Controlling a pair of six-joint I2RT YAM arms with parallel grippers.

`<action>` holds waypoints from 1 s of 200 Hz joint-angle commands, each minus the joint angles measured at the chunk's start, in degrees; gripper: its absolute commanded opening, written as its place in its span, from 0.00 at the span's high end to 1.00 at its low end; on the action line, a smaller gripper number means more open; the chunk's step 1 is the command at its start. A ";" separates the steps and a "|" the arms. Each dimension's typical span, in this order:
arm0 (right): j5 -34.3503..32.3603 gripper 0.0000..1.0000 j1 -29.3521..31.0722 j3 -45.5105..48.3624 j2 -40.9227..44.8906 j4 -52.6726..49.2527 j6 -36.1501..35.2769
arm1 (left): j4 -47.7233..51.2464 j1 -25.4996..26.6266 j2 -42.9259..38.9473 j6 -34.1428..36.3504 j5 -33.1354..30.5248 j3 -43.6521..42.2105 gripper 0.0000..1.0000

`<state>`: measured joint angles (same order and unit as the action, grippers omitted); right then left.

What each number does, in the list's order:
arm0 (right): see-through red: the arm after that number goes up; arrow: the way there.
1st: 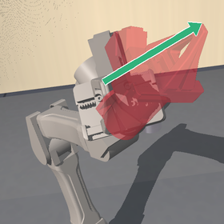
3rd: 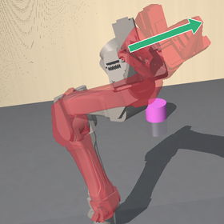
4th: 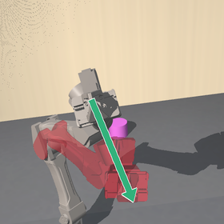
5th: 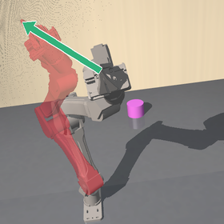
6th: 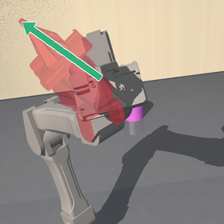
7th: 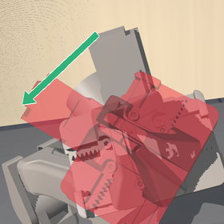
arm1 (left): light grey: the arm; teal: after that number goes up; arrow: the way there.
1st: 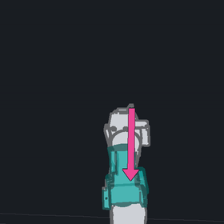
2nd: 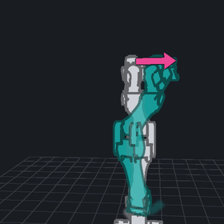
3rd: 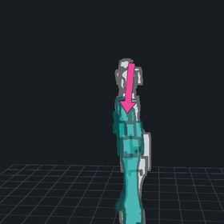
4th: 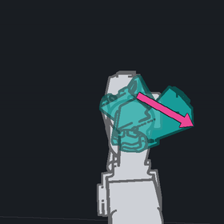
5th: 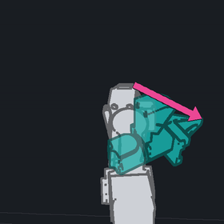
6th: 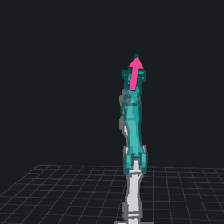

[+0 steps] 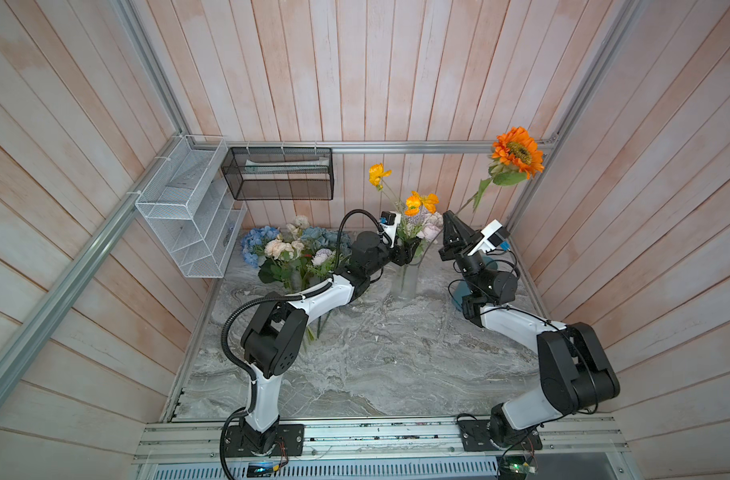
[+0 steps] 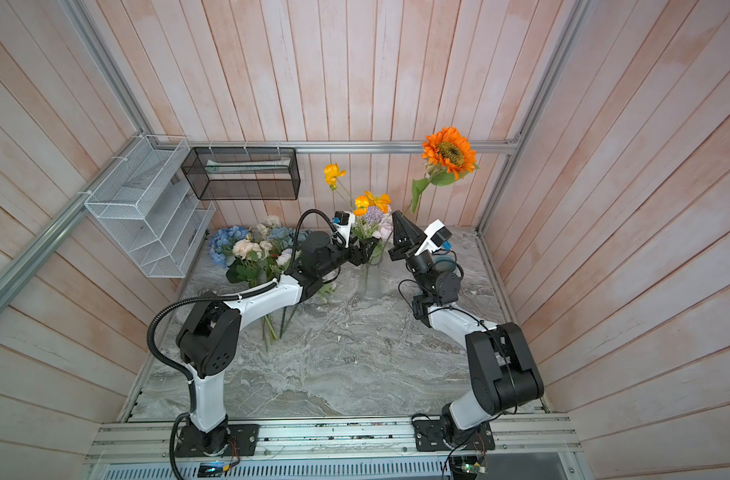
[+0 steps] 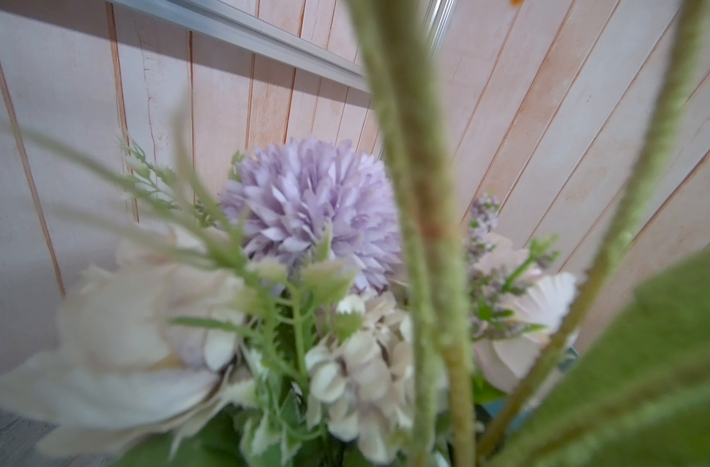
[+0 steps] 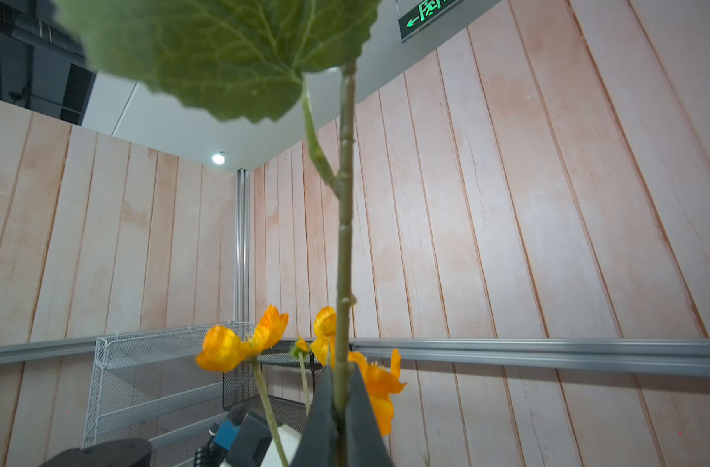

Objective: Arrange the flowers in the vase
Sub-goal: 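Lower the orange gerbera stem into the teal vase with the right gripper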

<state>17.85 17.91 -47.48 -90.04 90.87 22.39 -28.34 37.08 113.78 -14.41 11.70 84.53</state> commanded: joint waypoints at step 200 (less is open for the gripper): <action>3.04 1.00 1.47 -2.61 0.59 12.62 -1.87 | -2.90 0.25 -3.64 -0.75 -1.16 -2.00 0.28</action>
<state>20.51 19.05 -50.26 -88.66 92.40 21.02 -28.82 37.19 112.92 -14.85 11.51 83.22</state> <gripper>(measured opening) 0.053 0.722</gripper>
